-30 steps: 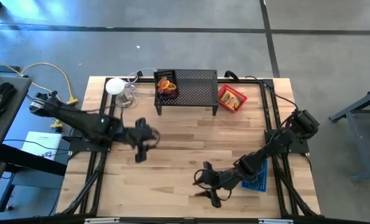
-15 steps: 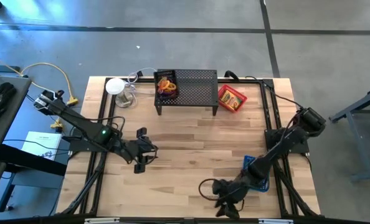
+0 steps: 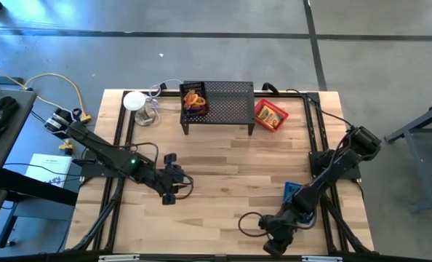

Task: Pick & Place Office Desk Supplies
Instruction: Put the blue basket on the shelf

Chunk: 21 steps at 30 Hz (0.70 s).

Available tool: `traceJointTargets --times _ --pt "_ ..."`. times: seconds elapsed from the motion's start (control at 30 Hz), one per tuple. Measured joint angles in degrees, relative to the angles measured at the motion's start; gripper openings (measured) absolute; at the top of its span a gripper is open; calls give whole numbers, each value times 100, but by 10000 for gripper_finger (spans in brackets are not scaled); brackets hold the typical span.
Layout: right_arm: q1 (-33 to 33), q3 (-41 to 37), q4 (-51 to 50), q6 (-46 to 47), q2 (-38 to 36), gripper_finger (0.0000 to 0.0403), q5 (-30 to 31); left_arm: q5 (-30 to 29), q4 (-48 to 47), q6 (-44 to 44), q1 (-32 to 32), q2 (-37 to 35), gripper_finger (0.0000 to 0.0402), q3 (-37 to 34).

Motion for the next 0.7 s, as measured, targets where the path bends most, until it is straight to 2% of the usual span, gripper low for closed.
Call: traceJointTargets --times 0.13,0.3,0.43,0.53,0.7 --pt "0 0 -91 476 0 102 -115 42 5 -10 -32 10 168 0" --pt "189 0 -661 1240 -2 77 -501 141 4 -9 -99 10 168 0" --pt "365 0 -1195 1608 -175 52 -420 144 3 19 -103 10 168 0" --pt "507 0 -1530 1975 -442 37 -9 144 3 31 -87 10 168 0" --pt "972 9 -2692 2696 -930 21 1204 143 2 33 -85 10 168 0"
